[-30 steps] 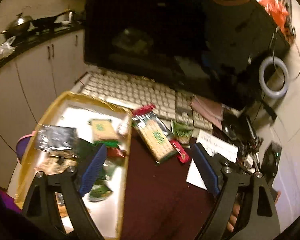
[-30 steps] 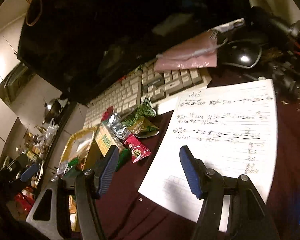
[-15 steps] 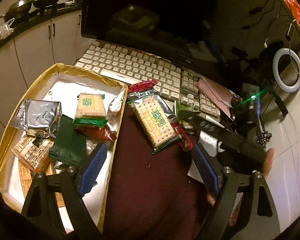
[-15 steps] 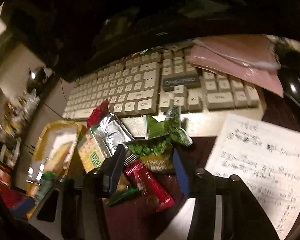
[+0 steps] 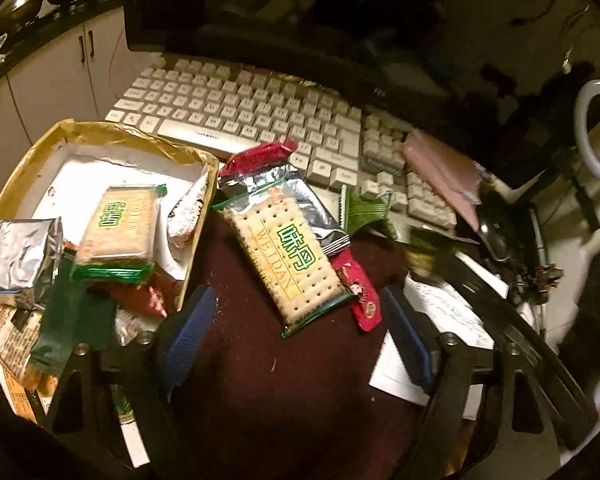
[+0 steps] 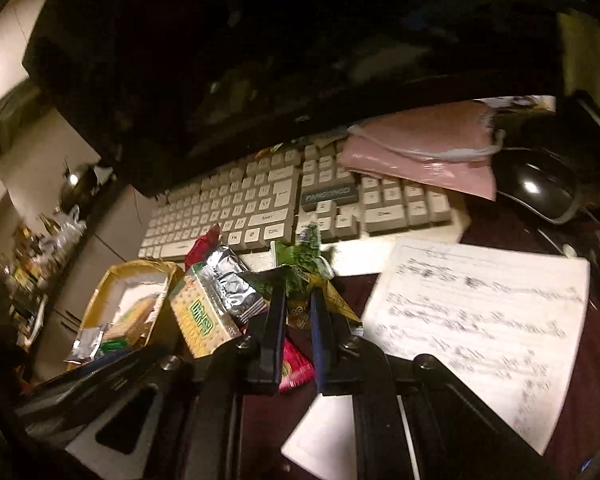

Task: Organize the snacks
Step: 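Grasp the long cracker stick pack with the left tool while the right tool grasps the green-gold packet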

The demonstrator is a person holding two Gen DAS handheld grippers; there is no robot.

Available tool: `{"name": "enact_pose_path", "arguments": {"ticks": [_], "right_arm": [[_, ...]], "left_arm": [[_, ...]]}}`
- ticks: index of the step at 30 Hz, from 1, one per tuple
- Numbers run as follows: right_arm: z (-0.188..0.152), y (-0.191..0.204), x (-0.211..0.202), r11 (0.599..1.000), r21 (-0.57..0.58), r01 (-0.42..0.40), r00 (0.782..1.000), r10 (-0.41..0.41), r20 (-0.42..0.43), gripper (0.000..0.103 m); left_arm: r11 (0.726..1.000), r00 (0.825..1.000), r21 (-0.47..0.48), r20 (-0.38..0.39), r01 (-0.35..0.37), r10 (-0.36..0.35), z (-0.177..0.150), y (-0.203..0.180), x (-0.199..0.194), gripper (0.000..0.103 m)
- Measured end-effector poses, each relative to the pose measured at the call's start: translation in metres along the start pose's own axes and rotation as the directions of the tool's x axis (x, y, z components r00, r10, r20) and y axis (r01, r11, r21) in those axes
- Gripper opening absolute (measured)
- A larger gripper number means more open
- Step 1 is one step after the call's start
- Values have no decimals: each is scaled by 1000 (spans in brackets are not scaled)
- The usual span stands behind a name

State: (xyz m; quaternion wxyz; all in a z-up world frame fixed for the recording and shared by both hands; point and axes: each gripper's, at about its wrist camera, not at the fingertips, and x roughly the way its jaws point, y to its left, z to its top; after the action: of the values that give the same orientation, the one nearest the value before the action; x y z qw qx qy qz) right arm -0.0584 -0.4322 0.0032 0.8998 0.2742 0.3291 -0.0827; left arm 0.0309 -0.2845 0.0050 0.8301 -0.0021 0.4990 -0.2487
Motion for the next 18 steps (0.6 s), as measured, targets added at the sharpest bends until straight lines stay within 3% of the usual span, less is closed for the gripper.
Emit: {"name": "enact_pose_path", "arguments": {"ticks": [6, 8, 12, 13, 14, 15, 16, 18], "right_arm": [[-21, -11, -19, 996, 70, -47, 998, 44, 41, 10], [-29, -10, -20, 997, 63, -47, 998, 44, 36, 10], [-45, -9, -20, 999, 30, -34, 999, 33, 26, 10], [-48, -10, -21, 999, 29, -38, 999, 38, 28, 10], [-49, -11, -22, 998, 30, -47, 998, 46, 32, 10], [-51, -13, -23, 998, 31, -59, 998, 58, 37, 10], [-52, -13, -23, 997, 30, -65, 997, 64, 40, 10], [-55, -13, -22, 997, 21, -79, 996, 78, 49, 10]], "left_arm": [[996, 995, 41, -53, -79, 81, 7, -10, 30, 72], [994, 992, 33, -62, -107, 109, 7, -7, 40, 58], [997, 995, 4, -57, -81, 81, 5, 1, 46, 44], [997, 995, 12, -50, -82, 82, 4, 1, 43, 35], [997, 996, 28, -39, -77, 78, 2, 0, 37, 15], [997, 997, 33, -39, -71, 72, 0, 2, 33, 5], [998, 998, 31, -47, -49, 50, -1, 4, 31, 0], [999, 998, 32, -60, -28, 30, -4, 7, 31, 0]]}}
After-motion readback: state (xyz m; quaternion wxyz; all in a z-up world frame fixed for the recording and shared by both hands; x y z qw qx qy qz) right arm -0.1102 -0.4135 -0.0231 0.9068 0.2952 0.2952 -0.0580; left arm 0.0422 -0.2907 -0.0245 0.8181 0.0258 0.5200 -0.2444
